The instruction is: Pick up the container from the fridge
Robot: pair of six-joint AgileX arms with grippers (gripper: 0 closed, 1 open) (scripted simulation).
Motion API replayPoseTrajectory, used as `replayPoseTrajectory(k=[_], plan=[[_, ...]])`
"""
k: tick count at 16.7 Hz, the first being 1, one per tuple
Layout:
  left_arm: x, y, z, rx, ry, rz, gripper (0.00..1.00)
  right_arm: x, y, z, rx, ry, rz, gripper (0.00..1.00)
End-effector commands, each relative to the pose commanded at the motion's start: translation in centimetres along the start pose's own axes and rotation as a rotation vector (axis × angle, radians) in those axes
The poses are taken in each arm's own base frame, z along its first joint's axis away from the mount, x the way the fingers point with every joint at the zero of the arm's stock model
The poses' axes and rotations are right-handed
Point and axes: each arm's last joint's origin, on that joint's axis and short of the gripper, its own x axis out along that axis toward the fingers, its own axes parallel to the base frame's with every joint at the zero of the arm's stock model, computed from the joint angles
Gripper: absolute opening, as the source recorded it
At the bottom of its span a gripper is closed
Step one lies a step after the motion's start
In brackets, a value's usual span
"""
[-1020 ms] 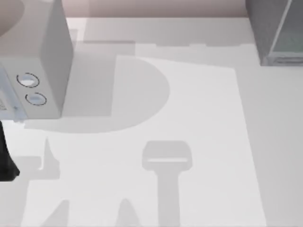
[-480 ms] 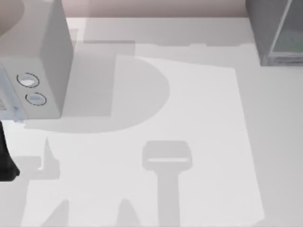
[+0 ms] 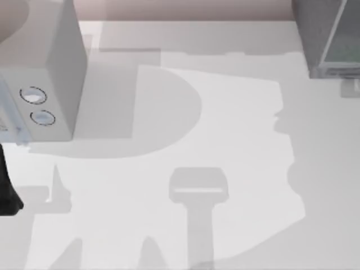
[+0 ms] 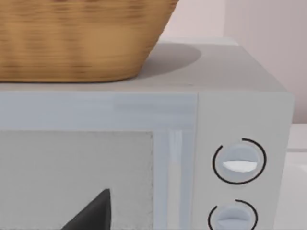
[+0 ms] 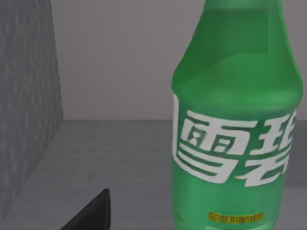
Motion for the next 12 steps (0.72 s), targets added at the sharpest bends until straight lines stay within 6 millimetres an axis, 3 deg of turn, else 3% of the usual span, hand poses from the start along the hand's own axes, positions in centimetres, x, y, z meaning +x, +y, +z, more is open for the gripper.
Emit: replayPoseTrajectory(k=[4, 12], plan=[[0.0, 0.0, 0.0, 0.0, 0.0, 0.0, 1.0, 0.3, -0.1, -0.1, 0.0, 0.001, -0.001, 1.0], [0.0, 0.0, 0.0, 0.0, 0.0, 0.0, 1.0, 5.9, 0.0, 0.0, 0.0, -0.001, 0.0, 1.0]])
